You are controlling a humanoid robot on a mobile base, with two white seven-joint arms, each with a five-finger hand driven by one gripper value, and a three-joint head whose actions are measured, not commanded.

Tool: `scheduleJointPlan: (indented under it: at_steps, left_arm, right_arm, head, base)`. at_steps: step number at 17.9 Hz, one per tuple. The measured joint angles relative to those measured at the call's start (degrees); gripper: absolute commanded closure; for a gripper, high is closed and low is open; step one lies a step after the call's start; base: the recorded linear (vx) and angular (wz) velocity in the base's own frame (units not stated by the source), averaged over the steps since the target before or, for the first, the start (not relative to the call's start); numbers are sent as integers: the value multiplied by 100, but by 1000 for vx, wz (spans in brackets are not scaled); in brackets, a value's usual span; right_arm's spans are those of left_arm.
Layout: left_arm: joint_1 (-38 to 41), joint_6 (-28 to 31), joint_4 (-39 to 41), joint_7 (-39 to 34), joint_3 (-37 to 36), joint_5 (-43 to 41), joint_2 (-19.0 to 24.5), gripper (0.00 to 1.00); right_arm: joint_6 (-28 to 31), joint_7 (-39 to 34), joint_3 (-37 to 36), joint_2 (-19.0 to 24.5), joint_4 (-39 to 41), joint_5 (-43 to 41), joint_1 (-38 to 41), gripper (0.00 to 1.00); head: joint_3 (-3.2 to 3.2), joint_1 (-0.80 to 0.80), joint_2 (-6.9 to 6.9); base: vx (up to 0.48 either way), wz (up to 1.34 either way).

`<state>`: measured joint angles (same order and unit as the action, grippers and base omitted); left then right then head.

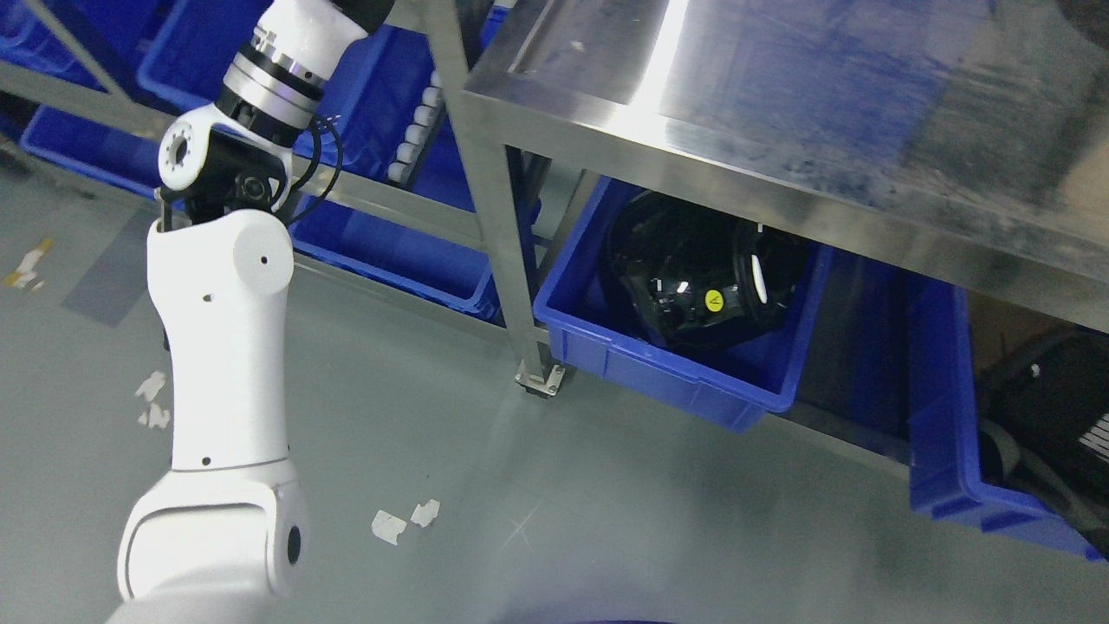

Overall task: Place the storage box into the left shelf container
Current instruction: 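Hold the pink box up in the left hand while the robot turns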

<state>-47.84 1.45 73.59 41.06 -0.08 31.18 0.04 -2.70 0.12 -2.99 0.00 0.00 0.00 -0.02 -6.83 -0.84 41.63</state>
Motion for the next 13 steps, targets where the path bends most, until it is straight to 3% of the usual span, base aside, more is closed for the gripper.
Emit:
scheduleJointPlan:
  at_steps: [6,10,13]
  left_arm:
    - [1227,-1549,978,-238,-674,86,-4,97]
    - [2264,-2637,1429,-847,-988,78,-4,96]
    - [2929,-2935,1638,-1198,-1003,73,-4,95]
  right_arm:
    - [-1,-1,0,0,0,0,4,0]
    - [-3,-2,0,0,0,0,3,0]
    - [-8,-2,0,0,0,0,2,0]
  head:
    - [0,0,0]
    - [0,0,2]
    - [0,0,3]
  base:
    - [-47,322]
    - [-35,685]
    - [19,1136]
